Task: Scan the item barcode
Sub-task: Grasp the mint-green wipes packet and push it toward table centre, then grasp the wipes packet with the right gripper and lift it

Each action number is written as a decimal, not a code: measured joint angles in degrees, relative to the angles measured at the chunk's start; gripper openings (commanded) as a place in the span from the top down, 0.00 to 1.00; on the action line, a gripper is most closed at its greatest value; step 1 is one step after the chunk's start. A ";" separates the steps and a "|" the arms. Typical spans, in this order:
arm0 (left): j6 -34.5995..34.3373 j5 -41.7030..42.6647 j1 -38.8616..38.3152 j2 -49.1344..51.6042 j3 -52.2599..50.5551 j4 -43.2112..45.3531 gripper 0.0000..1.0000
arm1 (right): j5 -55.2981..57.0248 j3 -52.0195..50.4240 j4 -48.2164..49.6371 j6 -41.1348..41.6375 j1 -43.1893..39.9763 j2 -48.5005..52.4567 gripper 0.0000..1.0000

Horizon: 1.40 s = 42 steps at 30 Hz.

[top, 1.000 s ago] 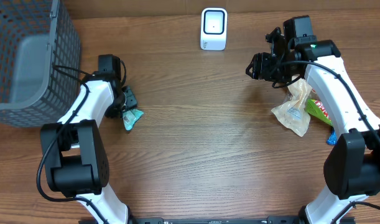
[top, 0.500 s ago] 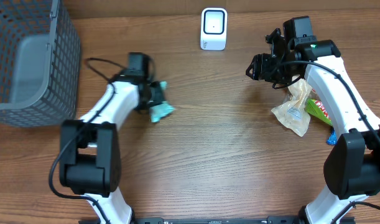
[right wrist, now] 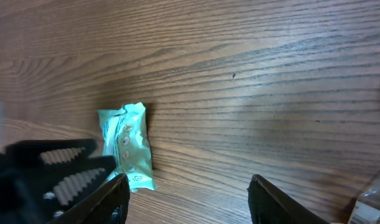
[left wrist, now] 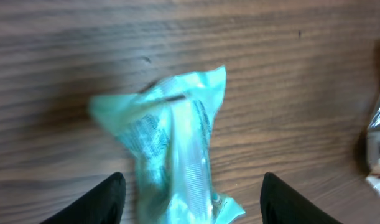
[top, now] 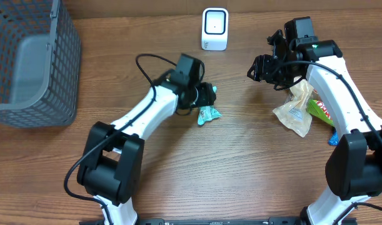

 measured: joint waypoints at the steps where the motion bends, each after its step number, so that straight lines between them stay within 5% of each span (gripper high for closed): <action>1: 0.11 -0.22 0.70 0.00 1.42 -1.53 0.39 | -0.04 0.00 0.02 0.39 0.02 0.00 0.37; 5: 1.62 -1.49 4.68 0.00 10.27 -11.06 0.36 | -1.38 0.00 0.90 1.51 0.07 0.00 0.37; 16: 3.48 -6.78 15.56 0.00 24.04 -26.73 0.01 | -10.75 -0.11 5.95 -1.31 6.88 7.32 0.23; 29: 3.63 -7.80 18.36 0.00 24.04 -27.91 0.00 | -14.36 -0.83 6.99 -3.65 11.96 15.67 0.20; 42: 3.63 -7.96 18.36 0.00 24.04 -27.89 0.00 | -16.90 -0.83 9.79 -3.80 13.14 19.10 0.82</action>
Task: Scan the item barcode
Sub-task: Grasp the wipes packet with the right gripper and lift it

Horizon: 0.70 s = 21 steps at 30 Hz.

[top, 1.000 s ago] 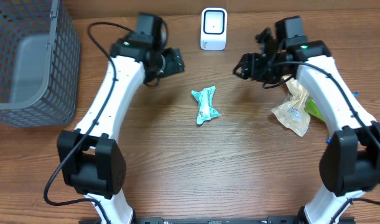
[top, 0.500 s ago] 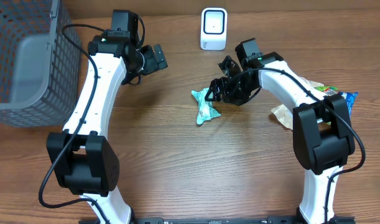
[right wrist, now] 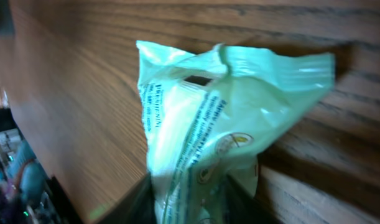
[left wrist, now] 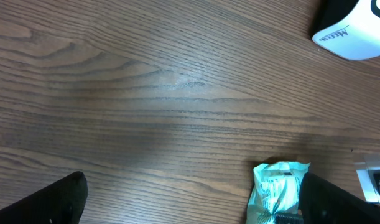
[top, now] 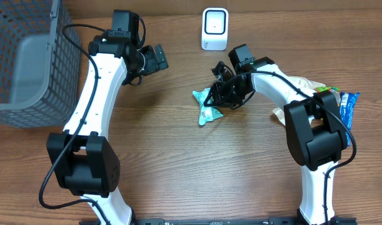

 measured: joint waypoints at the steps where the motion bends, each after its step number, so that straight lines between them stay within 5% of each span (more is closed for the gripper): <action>1: 0.00 0.00 0.00 0.00 0.00 -0.02 0.00 | -0.24 0.00 0.09 0.09 0.00 0.00 0.87; 3: 0.02 0.00 0.00 0.00 0.00 -0.02 0.00 | -0.48 0.00 0.39 -0.07 -0.07 0.00 0.96; 14: 0.02 0.00 0.00 0.00 0.00 -0.02 0.00 | 0.72 0.63 -0.79 0.00 -0.11 -0.13 0.97; 21: 0.02 0.00 0.00 0.00 0.00 -0.02 0.00 | 22.71 1.57 -4.02 1.16 1.55 -5.73 0.96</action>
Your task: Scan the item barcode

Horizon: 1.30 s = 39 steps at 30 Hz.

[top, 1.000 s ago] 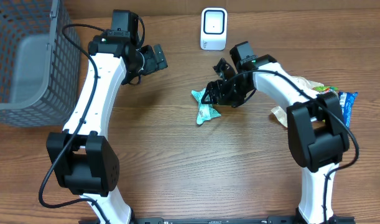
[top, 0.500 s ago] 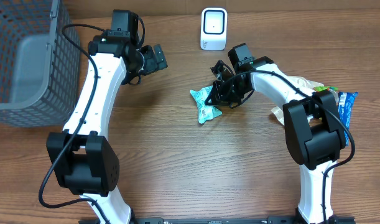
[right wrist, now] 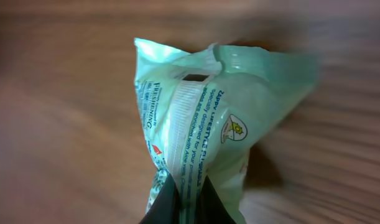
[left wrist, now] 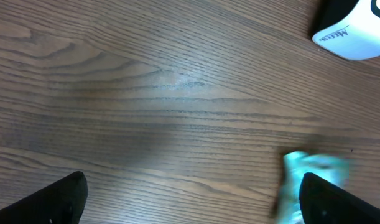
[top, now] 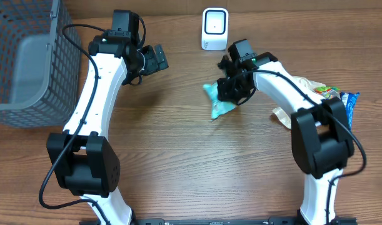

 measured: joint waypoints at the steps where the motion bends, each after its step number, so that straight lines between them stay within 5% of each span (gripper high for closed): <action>1: -0.02 0.00 0.00 0.00 0.00 0.00 0.00 | 7.08 0.02 -0.33 0.72 0.90 -1.49 0.96; 8: 0.00 0.00 0.00 0.00 0.00 0.02 0.00 | 40.63 0.63 -3.10 5.66 9.09 -3.61 0.96; 17: -0.02 0.00 0.00 0.00 0.00 0.00 0.00 | 69.53 0.85 -3.54 4.02 17.79 2.43 0.96; 23: -0.02 0.00 0.00 0.00 0.00 0.00 0.00 | 78.12 0.85 -3.17 -0.70 20.59 10.29 0.96; 26: 0.00 0.00 0.00 0.00 0.00 0.00 0.00 | 80.41 0.85 -3.19 -1.49 22.36 12.44 0.77; 39: 0.00 0.00 0.00 0.00 0.00 0.00 0.00 | 70.36 1.77 -8.90 -1.11 33.35 12.72 0.46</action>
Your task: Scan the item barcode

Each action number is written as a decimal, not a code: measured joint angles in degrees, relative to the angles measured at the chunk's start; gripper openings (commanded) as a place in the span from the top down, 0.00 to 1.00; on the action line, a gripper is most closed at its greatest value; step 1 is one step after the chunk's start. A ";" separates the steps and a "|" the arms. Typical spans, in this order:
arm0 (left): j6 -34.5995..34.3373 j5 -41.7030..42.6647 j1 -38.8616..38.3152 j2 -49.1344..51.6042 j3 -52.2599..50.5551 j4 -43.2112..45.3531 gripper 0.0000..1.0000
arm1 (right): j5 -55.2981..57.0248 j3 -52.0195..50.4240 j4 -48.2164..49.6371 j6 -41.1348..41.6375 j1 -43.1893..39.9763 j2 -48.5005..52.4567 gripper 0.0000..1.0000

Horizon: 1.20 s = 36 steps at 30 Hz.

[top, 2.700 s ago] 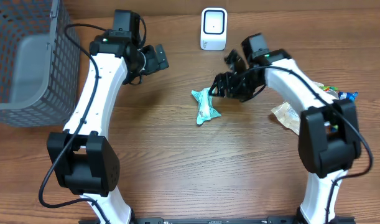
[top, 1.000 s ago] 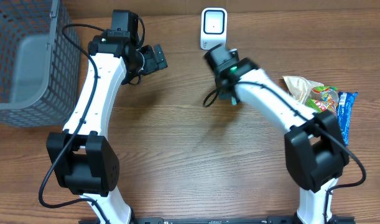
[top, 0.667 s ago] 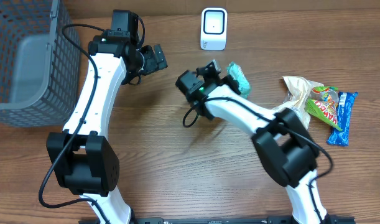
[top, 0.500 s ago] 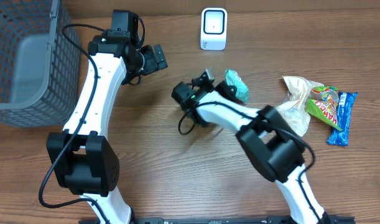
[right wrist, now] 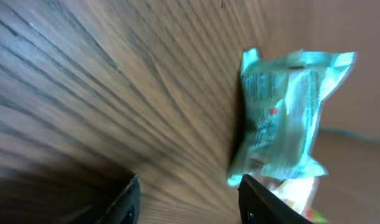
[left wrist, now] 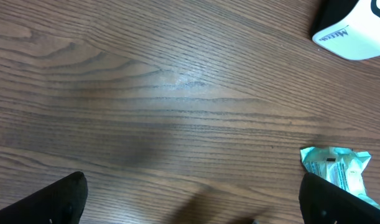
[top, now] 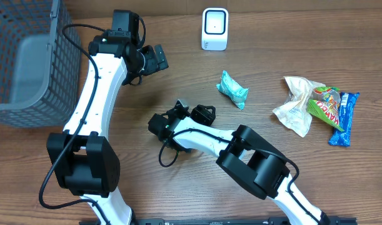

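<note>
The teal snack packet point(top: 232, 89) lies flat on the wooden table, in front of and a little right of the white barcode scanner point(top: 214, 28). Left of the packet, my right gripper point(top: 202, 114) is low over the table, open and pointing at it. In the right wrist view the packet point(right wrist: 289, 106) lies ahead of the open right gripper point(right wrist: 193, 199), which holds nothing. My left gripper point(top: 156, 59) hovers open at the back left. Its wrist view catches the packet point(left wrist: 336, 167) at the lower right and the scanner point(left wrist: 357, 28) in the top right corner.
A grey mesh basket point(top: 28, 62) stands at the far left. A pile of other snack packets point(top: 316, 103) lies at the right. The right arm's forearm point(top: 209, 139) stretches low across the middle of the table.
The right gripper has let go of the teal packet, which now lies on the table slightly right of where it was held. The open right gripper is now further left and low. The left arm stayed still.
First my left gripper was open over the packet mid-table, with the right gripper at the back right. Then the left arm was at the back left and the right gripper was shut on the packet. It held the packet up before the scanner; now the packet lies released.
</note>
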 measured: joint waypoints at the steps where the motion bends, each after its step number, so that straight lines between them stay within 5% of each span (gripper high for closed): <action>1: -0.02 0.00 0.00 0.00 0.00 -0.02 0.00 | -3.39 1.31 -1.11 1.46 -0.26 -0.37 0.46; 6: 0.00 -0.02 0.00 0.00 0.00 0.00 0.00 | -17.40 5.53 -4.52 7.19 -6.49 -6.43 0.41; 11: 0.00 0.00 0.00 0.00 0.00 0.00 0.00 | -35.65 8.33 -4.02 9.49 -22.08 -19.45 0.40; 20: -0.02 0.00 0.00 0.00 0.00 0.00 0.00 | -75.97 9.51 0.09 -0.24 -51.76 -19.39 0.43; 36: -0.02 0.00 0.00 0.00 0.00 0.00 0.00 | -97.68 8.44 4.52 -20.48 -49.64 -0.52 0.43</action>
